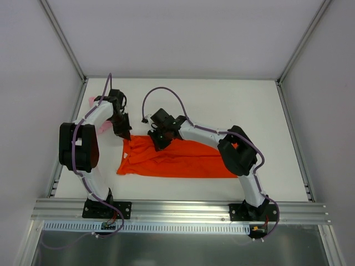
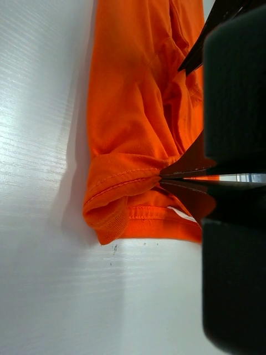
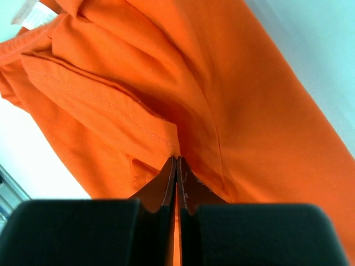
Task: Fold and stack the t-shirts
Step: Fold the other side of the tshirt into a rectangle
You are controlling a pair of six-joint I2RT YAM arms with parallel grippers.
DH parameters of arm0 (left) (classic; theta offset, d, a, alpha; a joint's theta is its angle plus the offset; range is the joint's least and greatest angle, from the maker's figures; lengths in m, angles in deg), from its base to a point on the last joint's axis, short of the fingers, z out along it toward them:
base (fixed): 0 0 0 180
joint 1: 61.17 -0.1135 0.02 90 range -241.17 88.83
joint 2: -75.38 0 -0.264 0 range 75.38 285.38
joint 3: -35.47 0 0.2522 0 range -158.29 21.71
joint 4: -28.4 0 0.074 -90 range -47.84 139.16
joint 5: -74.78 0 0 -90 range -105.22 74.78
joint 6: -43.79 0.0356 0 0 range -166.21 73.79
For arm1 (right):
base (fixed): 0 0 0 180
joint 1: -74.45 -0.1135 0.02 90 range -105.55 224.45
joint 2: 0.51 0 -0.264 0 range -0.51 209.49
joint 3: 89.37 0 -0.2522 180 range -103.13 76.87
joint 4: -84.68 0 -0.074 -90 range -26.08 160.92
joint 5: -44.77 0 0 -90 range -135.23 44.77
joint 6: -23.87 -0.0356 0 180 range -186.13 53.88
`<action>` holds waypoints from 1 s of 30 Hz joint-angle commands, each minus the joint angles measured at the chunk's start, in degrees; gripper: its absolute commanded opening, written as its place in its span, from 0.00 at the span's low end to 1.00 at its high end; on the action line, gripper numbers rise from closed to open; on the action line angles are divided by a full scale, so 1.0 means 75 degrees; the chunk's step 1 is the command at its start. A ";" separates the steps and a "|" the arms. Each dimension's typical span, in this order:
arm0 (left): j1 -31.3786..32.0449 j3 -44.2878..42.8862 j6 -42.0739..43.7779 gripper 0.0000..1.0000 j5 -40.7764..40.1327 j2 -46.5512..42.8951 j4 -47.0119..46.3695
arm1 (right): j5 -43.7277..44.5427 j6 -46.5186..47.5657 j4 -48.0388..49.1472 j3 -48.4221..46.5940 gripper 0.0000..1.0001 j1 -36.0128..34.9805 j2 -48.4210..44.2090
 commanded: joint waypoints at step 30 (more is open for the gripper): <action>-0.0074 0.0432 -0.0117 0.01 -0.0004 -0.1112 0.0580 | 0.0353 -0.0243 -0.0250 0.1611 0.01 -0.0654 -0.2452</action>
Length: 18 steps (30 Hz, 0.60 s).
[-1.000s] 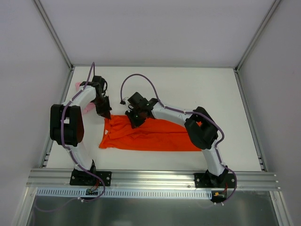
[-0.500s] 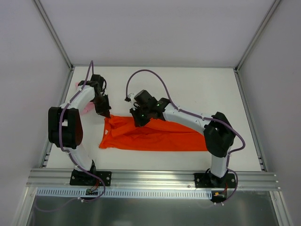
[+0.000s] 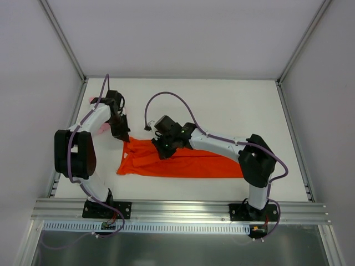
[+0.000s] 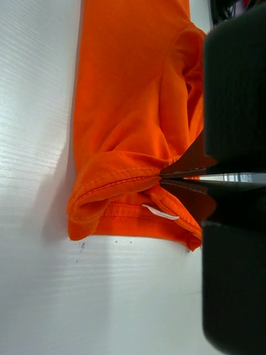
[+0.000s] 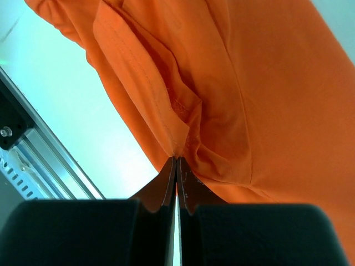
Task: Fold and stack the t-shirts
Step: Fold the other side of the tshirt into a rectangle
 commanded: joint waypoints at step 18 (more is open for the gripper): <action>-0.0074 -0.0023 -0.0406 0.41 -0.0036 0.0044 -0.0482 | 0.1234 -0.0036 0.0382 -0.0133 0.43 -0.0078 -0.0142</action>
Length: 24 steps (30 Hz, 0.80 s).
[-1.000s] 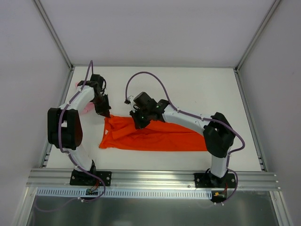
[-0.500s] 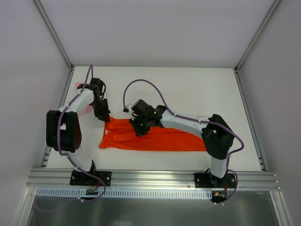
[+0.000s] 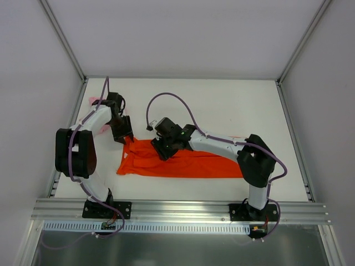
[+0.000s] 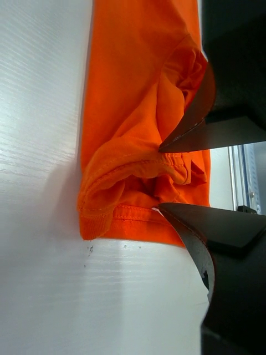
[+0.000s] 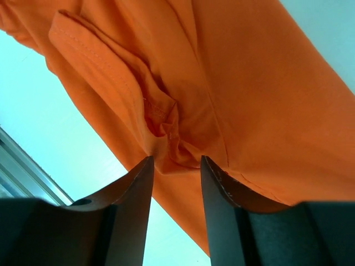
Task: Fold and stack the t-shirts
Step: Fold the other side of the tshirt into a rectangle
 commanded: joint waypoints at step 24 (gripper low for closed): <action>-0.0273 -0.1116 -0.0056 0.43 0.1085 0.0905 -0.0326 | 0.1831 0.0234 -0.1483 -0.1424 0.45 0.1846 0.0400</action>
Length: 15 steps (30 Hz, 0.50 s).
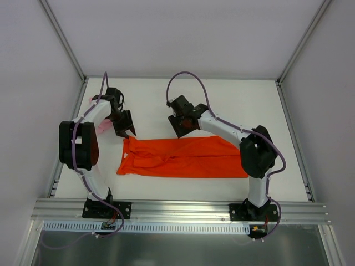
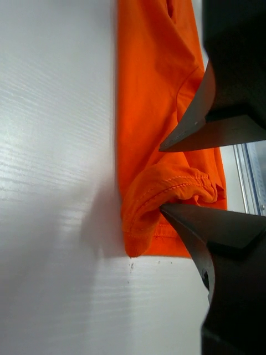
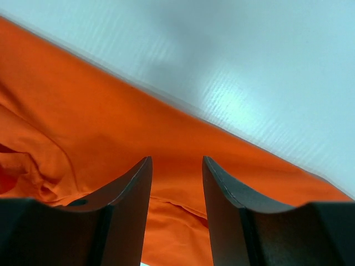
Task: Fold and stack the t-shirts
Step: Fold the other side of the tshirt into a rectangle
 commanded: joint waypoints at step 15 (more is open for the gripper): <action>-0.0029 -0.0389 -0.0051 0.00 0.0425 0.0239 -0.0309 | 0.0999 -0.1019 -0.0184 0.1788 0.45 0.2091 -0.1319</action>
